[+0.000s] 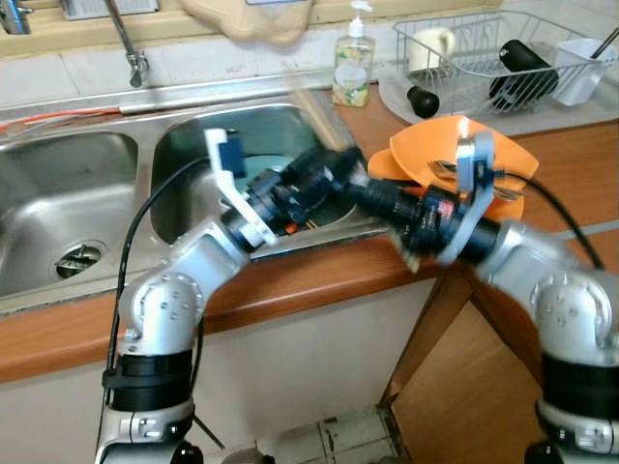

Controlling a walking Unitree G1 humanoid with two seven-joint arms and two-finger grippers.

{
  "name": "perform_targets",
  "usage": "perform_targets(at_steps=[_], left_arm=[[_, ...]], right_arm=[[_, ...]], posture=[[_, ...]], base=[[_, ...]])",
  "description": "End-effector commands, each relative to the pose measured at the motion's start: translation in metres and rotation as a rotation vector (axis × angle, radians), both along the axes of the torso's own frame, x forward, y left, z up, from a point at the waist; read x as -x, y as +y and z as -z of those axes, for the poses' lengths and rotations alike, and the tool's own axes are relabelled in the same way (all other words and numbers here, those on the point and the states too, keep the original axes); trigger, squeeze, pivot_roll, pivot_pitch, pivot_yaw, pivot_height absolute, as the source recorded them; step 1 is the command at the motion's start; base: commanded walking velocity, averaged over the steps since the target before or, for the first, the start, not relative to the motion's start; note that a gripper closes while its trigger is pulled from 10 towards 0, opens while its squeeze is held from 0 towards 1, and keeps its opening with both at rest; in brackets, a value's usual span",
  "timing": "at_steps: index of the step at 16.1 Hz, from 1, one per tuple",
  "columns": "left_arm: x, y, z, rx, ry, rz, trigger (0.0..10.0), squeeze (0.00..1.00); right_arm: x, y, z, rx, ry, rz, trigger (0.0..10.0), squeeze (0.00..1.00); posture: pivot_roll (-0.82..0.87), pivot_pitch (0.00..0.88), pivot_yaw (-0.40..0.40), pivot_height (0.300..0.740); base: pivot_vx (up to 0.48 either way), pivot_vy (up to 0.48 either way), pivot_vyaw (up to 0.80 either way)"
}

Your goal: Kitchen organization

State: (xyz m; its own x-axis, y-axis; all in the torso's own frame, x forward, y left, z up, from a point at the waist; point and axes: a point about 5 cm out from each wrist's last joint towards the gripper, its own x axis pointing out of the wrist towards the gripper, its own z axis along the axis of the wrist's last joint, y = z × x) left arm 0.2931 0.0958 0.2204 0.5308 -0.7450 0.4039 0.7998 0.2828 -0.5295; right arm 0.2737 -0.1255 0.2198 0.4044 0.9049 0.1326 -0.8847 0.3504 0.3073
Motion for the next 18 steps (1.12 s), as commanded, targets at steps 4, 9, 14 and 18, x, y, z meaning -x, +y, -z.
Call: perform_targets(at_steps=[4,9,14,18], left_arm=[[0.007,0.004,-0.01,0.14,-0.004,0.13,0.0,0.0],[0.014,0.002,-0.005,0.124,0.021,0.207,0.0,0.0],[0.012,0.003,-0.004,0.107,0.024,0.217,0.0,0.0],[0.009,0.004,-0.001,0.082,0.034,0.179,0.0,0.0]], right_arm=[[0.008,0.004,0.0,-0.005,-0.003,-0.048,0.0,0.0],[0.011,0.004,-0.002,-0.032,-0.004,-0.067,0.0,0.0],[0.01,0.003,-0.003,-0.034,-0.012,-0.051,0.0,0.0],[0.008,0.002,-0.004,-0.021,-0.024,-0.039,0.0,0.0]], posture=[[-0.09,0.0,0.09,0.74],[-0.1,0.0,0.103,0.74],[-0.1,0.0,0.11,0.74],[-0.1,0.0,0.107,0.74]], base=[[0.0,0.0,0.0],[0.0,0.0,0.0],[0.0,0.0,0.0],[0.0,0.0,0.0]])
